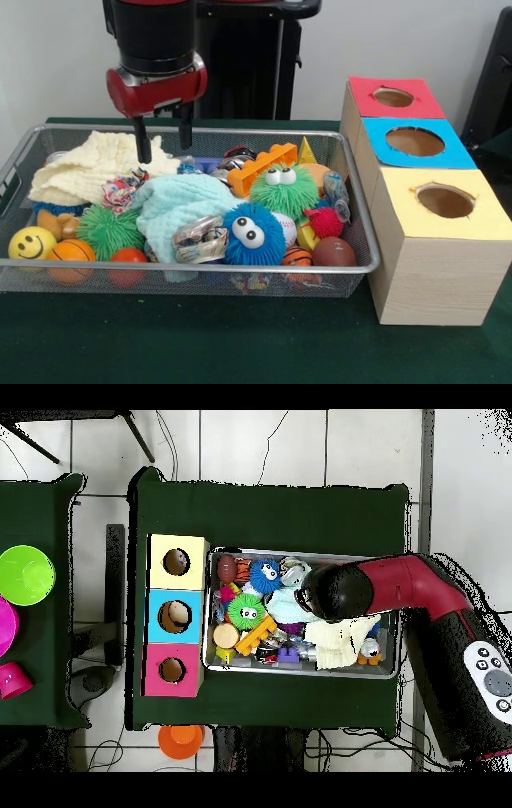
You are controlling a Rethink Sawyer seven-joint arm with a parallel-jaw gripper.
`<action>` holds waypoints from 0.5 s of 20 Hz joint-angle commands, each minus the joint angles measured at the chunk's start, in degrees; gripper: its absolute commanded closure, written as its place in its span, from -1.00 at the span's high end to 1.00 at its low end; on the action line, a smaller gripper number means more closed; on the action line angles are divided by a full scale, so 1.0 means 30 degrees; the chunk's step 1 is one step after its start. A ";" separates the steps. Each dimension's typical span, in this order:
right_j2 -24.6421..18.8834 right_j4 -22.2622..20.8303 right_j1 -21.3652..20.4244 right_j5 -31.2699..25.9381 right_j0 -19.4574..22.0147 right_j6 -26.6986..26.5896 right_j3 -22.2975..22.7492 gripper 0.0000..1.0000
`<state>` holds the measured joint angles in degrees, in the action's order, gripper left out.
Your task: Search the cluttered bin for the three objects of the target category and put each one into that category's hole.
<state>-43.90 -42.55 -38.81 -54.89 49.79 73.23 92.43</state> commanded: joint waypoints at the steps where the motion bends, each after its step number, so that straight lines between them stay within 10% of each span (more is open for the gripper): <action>1: 0.0028 -0.1403 0.1466 -0.1741 0.0448 -0.7452 0.0441 1.00; 10: 0.0882 -0.2990 0.3085 -0.1651 -0.0278 -0.7528 -0.0930 1.00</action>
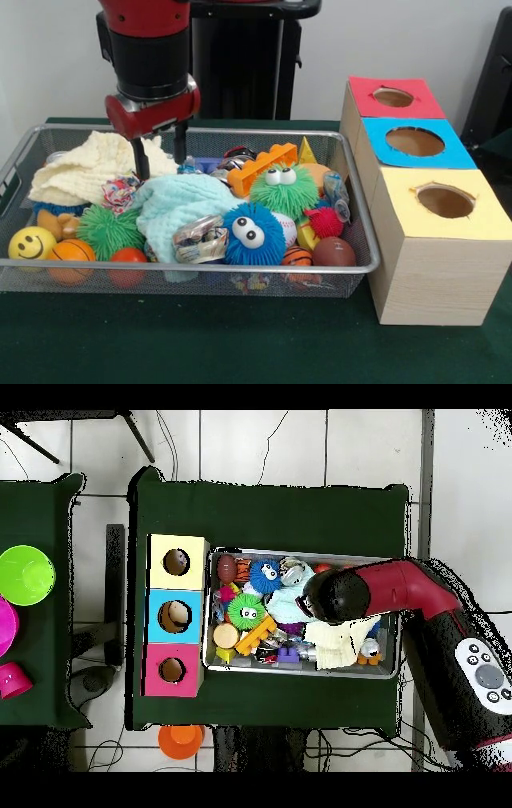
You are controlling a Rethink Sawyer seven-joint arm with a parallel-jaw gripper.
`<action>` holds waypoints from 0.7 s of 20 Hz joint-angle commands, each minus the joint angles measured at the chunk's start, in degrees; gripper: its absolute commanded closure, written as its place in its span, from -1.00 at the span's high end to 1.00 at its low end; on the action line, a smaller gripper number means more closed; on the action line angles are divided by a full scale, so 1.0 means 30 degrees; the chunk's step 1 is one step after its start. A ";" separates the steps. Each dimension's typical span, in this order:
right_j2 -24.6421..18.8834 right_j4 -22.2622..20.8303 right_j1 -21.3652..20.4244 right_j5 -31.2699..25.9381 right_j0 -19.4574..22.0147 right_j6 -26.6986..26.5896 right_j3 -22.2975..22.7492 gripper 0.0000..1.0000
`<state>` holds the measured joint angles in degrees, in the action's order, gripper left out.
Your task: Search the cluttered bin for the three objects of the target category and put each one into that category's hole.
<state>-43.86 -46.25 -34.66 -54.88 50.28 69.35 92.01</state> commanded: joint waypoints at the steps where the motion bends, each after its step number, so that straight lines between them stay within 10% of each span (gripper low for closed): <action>1: 0.0931 -0.1917 0.1793 -0.1640 -0.0507 -0.6241 -0.0913 1.00; 14: 0.1682 -0.3566 0.1413 -0.2576 -0.1811 -0.6571 -0.1975 1.00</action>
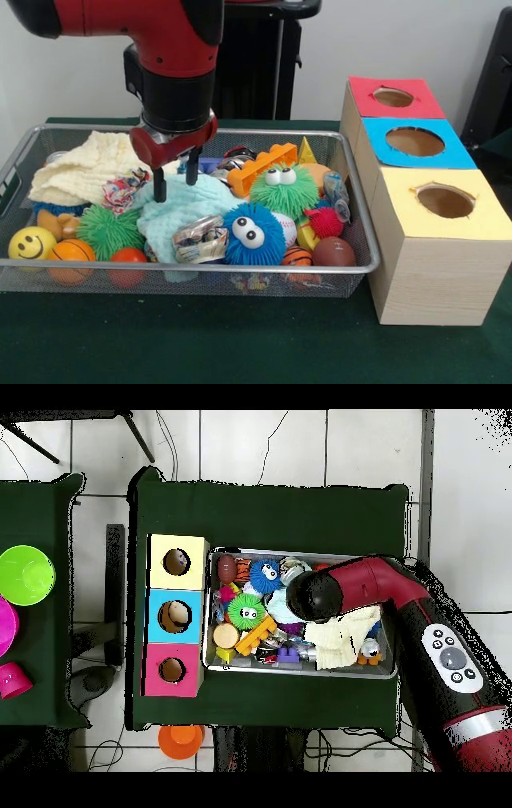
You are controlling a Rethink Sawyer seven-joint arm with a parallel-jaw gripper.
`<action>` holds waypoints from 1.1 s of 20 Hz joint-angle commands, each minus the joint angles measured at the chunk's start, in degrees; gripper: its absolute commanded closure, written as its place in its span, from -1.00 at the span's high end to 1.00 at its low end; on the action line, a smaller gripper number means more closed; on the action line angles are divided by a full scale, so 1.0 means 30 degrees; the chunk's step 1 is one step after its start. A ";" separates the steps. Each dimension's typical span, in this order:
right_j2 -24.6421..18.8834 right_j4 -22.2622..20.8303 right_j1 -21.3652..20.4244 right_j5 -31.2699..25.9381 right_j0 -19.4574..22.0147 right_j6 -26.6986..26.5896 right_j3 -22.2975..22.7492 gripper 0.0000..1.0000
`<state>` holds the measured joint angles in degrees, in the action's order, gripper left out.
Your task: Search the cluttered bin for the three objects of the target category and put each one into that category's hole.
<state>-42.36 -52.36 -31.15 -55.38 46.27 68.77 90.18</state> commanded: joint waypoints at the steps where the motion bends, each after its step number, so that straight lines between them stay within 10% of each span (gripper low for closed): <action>1: 0.1224 -0.1593 0.0212 -0.2437 -0.0554 -0.6369 -0.1423 1.00; 22: 0.1746 -0.2069 0.0440 -0.2148 -0.0180 -0.7096 -0.1825 1.00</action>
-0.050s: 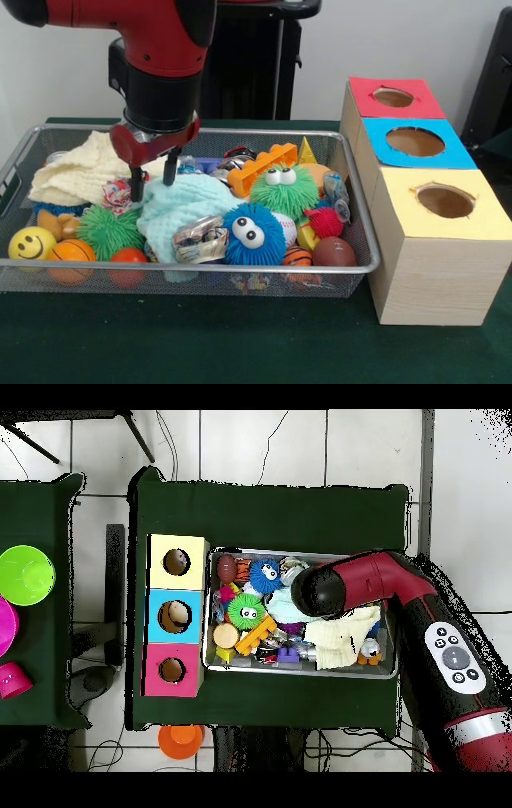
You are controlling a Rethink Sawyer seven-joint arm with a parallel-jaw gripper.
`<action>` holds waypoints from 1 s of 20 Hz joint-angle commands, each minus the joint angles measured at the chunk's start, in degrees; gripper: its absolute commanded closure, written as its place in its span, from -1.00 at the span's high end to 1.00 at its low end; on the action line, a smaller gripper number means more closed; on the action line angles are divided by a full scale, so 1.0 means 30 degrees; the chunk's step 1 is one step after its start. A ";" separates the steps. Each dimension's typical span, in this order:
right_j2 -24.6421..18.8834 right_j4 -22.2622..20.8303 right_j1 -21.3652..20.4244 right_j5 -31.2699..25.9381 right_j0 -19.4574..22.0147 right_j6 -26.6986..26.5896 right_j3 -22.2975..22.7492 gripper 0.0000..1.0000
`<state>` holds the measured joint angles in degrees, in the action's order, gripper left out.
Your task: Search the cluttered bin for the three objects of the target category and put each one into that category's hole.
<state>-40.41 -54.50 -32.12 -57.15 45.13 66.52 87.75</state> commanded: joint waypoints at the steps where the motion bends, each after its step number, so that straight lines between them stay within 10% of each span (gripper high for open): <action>1: 0.1196 -0.1496 0.0862 -0.1435 0.0146 -0.6264 -0.1027 1.00; 20: 0.2599 -0.2022 0.0914 -0.2216 -0.1021 -0.6715 -0.1785 1.00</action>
<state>-36.20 -55.65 -31.42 -57.15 42.96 64.34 85.59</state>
